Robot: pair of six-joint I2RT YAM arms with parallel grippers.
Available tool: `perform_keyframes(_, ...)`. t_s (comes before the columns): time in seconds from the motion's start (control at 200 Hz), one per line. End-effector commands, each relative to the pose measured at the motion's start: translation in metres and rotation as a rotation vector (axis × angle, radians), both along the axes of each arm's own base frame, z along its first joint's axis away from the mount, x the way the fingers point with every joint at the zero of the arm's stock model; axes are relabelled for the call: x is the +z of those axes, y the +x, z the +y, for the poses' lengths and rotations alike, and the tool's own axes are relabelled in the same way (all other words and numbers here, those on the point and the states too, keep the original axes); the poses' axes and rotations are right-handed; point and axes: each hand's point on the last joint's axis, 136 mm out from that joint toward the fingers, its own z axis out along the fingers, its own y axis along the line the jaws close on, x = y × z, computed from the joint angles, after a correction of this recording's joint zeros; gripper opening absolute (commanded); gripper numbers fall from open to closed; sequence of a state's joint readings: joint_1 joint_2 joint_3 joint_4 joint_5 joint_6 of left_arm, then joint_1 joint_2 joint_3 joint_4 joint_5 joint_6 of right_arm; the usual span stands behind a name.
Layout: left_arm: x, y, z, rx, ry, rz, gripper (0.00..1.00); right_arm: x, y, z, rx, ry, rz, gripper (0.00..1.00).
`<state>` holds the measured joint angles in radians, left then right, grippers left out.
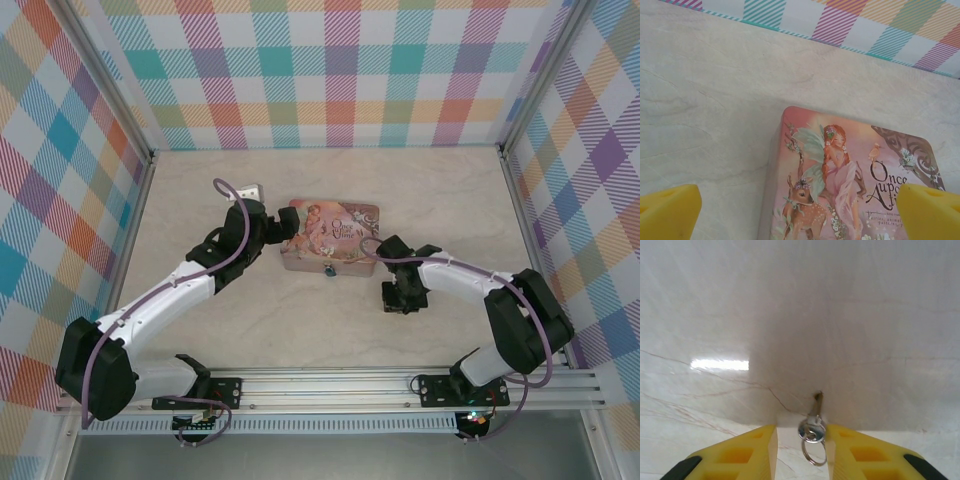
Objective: Unlock a padlock with a key
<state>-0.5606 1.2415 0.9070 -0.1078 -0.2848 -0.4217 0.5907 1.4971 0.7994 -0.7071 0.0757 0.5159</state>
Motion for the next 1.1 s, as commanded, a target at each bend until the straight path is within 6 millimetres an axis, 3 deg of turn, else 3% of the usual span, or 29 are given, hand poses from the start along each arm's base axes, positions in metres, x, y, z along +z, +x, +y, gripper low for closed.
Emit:
perform_keyframes(0.0, 0.007, -0.003, 0.010, 0.019, 0.024, -0.014, 1.00, 0.005, 0.008, 0.005, 0.010, 0.001, -0.027, 0.32)
perform_keyframes(0.195, 0.008, -0.004, 0.011, 0.025, 0.027, -0.017, 1.00, -0.004, 0.003, 0.003, -0.001, -0.010, 0.006, 0.33)
perform_keyframes(0.52, 0.006, 0.000, 0.009, 0.023, 0.030, -0.011, 1.00, 0.004, 0.000, -0.005, 0.002, -0.037, -0.008, 0.34)
perform_keyframes(1.095, 0.008, 0.001, 0.007, 0.019, 0.027, -0.007, 1.00, -0.016, -0.014, -0.006, 0.009, -0.046, 0.074, 0.25)
